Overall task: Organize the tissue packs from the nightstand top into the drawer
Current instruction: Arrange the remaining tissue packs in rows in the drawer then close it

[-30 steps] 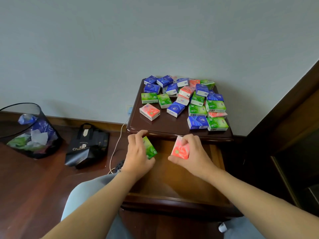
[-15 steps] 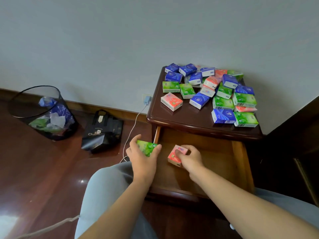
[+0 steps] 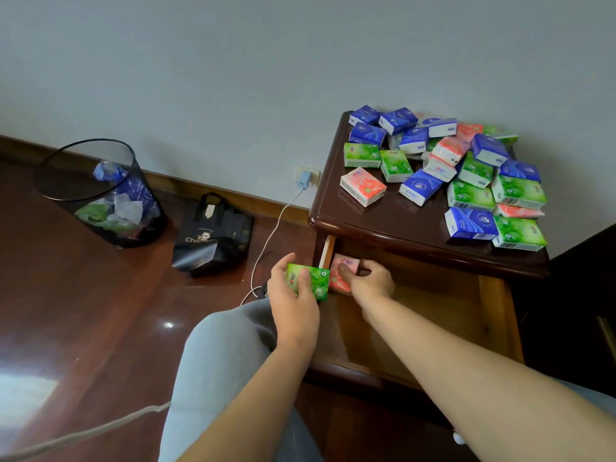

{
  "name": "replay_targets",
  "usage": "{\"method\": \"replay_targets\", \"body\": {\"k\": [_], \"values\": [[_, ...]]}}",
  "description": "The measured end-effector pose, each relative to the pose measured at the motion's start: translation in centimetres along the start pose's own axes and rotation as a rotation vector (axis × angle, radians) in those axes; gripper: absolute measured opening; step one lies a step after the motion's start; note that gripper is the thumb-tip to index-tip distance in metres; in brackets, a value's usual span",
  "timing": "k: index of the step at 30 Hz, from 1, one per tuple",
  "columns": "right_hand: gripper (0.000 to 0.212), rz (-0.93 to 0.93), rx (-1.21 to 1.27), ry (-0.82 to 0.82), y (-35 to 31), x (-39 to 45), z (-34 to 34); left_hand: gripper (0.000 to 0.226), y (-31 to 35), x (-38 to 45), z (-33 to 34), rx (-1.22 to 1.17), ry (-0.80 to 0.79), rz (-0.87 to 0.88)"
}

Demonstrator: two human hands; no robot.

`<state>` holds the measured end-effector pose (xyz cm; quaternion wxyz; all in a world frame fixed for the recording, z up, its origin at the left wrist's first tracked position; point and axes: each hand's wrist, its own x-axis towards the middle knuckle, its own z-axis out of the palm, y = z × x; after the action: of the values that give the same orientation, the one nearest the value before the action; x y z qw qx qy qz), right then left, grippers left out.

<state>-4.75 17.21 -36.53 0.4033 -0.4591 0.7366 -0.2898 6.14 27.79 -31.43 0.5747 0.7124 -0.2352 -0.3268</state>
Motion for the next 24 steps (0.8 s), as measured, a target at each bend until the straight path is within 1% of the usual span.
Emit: {"method": "replay_targets", "body": {"k": [3,4,7,9,10,12,15,16,17,19,21,24], "values": [[0.051,0.009,0.009,-0.019,-0.2,0.1,-0.3,0.027,0.1,-0.1,0.1,-0.016,0.007,0.005],[0.050,0.024,0.025,-0.034,-0.1,0.2,-0.6,0.026,0.1,-0.2,0.1,-0.023,0.013,0.005],[0.035,0.060,0.113,-0.077,-0.2,-0.3,-2.1,0.026,0.3,-0.3,0.0,-0.016,0.017,0.019],[0.027,0.032,0.100,-0.082,-0.5,-1.2,-3.4,0.029,0.5,-0.4,0.0,-0.004,0.000,0.030],[0.027,0.018,0.119,-0.112,-0.6,-1.7,-4.1,0.030,0.6,-0.6,-0.1,0.001,-0.016,0.042],[0.032,0.003,0.198,-0.271,-1.0,-2.7,-5.2,0.032,0.8,-1.0,-0.1,0.015,-0.064,0.084],[0.044,-0.006,0.250,-0.605,-1.4,-4.3,-6.7,0.033,0.9,-1.7,0.0,0.059,-0.187,0.193],[0.047,-0.006,0.253,-0.685,-1.4,-4.6,-7.0,0.033,0.9,-1.8,0.2,0.073,-0.238,0.227],[0.050,-0.011,0.243,-0.727,-1.3,-4.9,-7.2,0.033,0.8,-1.9,0.3,0.092,-0.281,0.253],[0.054,-0.030,0.216,-0.730,-0.9,-4.9,-7.6,0.035,0.5,-1.8,0.5,0.156,-0.314,0.302],[0.048,-0.021,0.199,-0.701,-0.3,-4.6,-8.3,0.035,0.2,-1.7,0.6,0.231,-0.287,0.347],[0.044,0.038,0.143,-0.560,0.8,-3.6,-9.3,0.032,0.2,-1.6,0.7,0.325,-0.245,0.395]]}}
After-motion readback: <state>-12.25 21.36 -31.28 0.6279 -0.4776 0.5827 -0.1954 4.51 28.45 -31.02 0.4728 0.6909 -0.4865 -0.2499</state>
